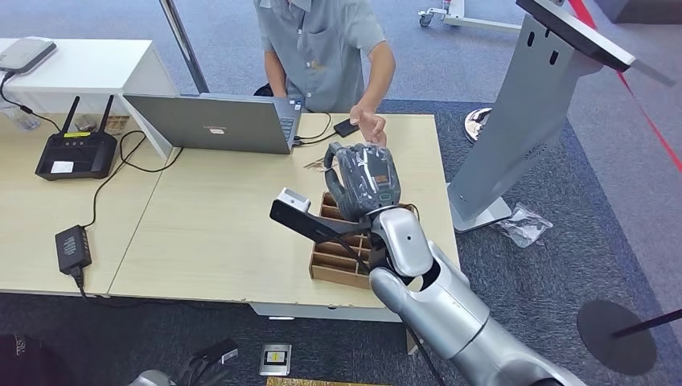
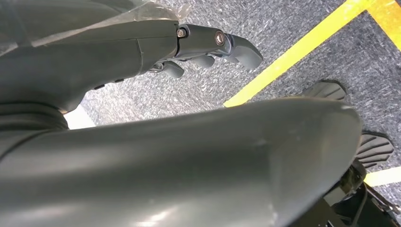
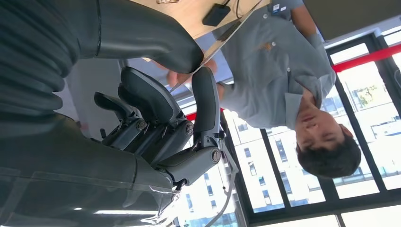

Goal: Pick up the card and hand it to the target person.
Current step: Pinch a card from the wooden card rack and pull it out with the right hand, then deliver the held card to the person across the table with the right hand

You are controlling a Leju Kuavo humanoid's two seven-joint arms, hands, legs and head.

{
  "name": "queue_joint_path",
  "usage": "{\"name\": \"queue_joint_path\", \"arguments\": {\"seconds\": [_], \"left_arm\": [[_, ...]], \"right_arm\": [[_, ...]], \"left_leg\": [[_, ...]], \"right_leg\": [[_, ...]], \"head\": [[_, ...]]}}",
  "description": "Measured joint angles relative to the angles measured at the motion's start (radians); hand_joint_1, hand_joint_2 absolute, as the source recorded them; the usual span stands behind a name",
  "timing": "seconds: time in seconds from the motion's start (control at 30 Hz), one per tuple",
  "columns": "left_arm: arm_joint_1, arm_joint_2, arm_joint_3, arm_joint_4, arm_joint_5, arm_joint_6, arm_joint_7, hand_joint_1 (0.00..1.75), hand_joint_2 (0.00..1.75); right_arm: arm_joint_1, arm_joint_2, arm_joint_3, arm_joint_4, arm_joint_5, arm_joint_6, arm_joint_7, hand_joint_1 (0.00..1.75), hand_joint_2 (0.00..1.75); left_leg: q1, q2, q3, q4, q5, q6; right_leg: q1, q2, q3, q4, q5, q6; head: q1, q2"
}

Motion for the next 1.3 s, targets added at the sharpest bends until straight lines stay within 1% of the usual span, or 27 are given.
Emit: {"name": "queue_joint_path", "arguments": {"seconds": [0.17,0.47,0.5,0.57,0.6,0.63,0.7,0.83,0.93,1.17,1.23,1.3], "left_arm": [[-0.004,-0.004,-0.001,0.000,-0.008,-0.001,0.006,0.00,0.00],[-0.005,-0.007,-0.002,0.000,-0.008,-0.001,0.013,0.00,0.00],[-0.004,-0.007,-0.002,0.000,-0.007,-0.001,0.013,0.00,0.00],[-0.003,-0.007,-0.002,0.000,-0.005,-0.001,0.013,0.00,0.00],[-0.002,-0.007,-0.002,0.000,-0.003,-0.001,0.013,0.00,0.00],[-0.001,-0.008,-0.002,0.000,-0.001,-0.001,0.013,0.00,0.00],[0.002,-0.008,-0.002,0.000,0.002,0.000,0.013,0.00,0.00],[0.008,-0.008,-0.002,0.000,0.009,0.010,0.013,0.00,0.00],[0.015,-0.008,-0.002,0.000,0.015,0.017,0.011,0.00,0.00],[0.039,0.002,0.000,0.000,0.030,0.026,0.001,0.00,0.00],[0.047,0.007,0.001,0.000,0.036,0.028,-0.004,0.00,0.00],[0.056,0.013,0.003,0.000,0.042,0.029,-0.013,0.00,0.00]], "right_arm": [[-0.037,0.014,-0.002,0.076,-0.008,0.000,0.020,1.75,1.75],[-0.063,0.028,-0.015,0.187,-0.004,0.016,0.055,1.75,1.75],[-0.065,0.029,-0.016,0.198,-0.004,0.018,0.060,1.66,1.75],[-0.068,0.031,-0.017,0.219,-0.004,0.017,0.069,1.16,1.75],[-0.068,0.032,-0.018,0.228,-0.005,0.016,0.073,0.72,1.75],[-0.067,0.033,-0.019,0.238,-0.006,0.015,0.076,0.37,1.75],[-0.066,0.034,-0.021,0.255,-0.008,0.014,0.082,0.00,1.75],[-0.054,0.034,-0.024,0.269,-0.012,0.010,0.083,0.00,1.75],[-0.026,0.031,-0.027,0.252,-0.035,0.011,0.083,0.00,1.75],[0.087,-0.001,-0.048,0.110,-0.178,0.088,0.070,0.00,1.75],[0.122,-0.017,-0.057,0.061,-0.233,0.110,0.054,0.00,1.75],[0.155,-0.035,-0.067,0.014,-0.302,0.132,0.020,0.00,1.75]], "left_leg": [[0.000,0.000,0.000,0.000,0.000,0.000],[0.000,0.000,0.000,0.000,0.000,0.000],[0.000,0.000,0.000,0.000,0.000,0.000],[0.000,0.000,0.000,0.000,0.000,0.000],[0.000,0.000,0.000,0.000,0.000,0.000],[0.000,0.000,0.000,0.000,0.000,0.000],[0.000,0.000,0.000,0.000,0.000,0.000],[0.000,0.000,0.000,0.000,0.000,0.000],[0.000,0.000,0.000,0.000,0.000,0.000],[0.000,0.000,0.000,0.000,-0.001,-0.001],[0.000,0.000,0.000,0.000,-0.001,-0.001],[0.000,0.000,0.000,0.000,-0.001,-0.001]], "right_leg": [[0.000,0.000,0.000,0.000,0.000,0.000],[0.000,0.000,0.000,0.000,0.000,0.000],[0.000,0.000,0.000,0.000,0.000,0.000],[0.000,0.000,0.000,0.000,0.000,0.000],[0.000,0.000,0.000,0.000,0.000,0.000],[0.000,0.000,0.000,0.000,0.000,0.000],[0.000,0.000,0.000,0.000,0.000,0.000],[0.000,0.000,0.000,0.000,0.000,0.000],[0.000,0.000,0.000,0.000,0.000,0.000],[0.000,0.000,-0.001,0.000,0.000,0.000],[0.000,0.000,-0.001,0.000,0.000,0.000],[0.000,0.000,-0.001,0.000,0.000,0.000]], "head": [[0.000,0.000],[0.000,0.000],[0.000,0.000],[0.000,0.000],[0.000,0.000],[0.000,0.000],[0.000,0.000],[0.000,0.000],[0.000,0.000],[0.000,0.000],[0.000,0.000],[0.000,0.000]]}}
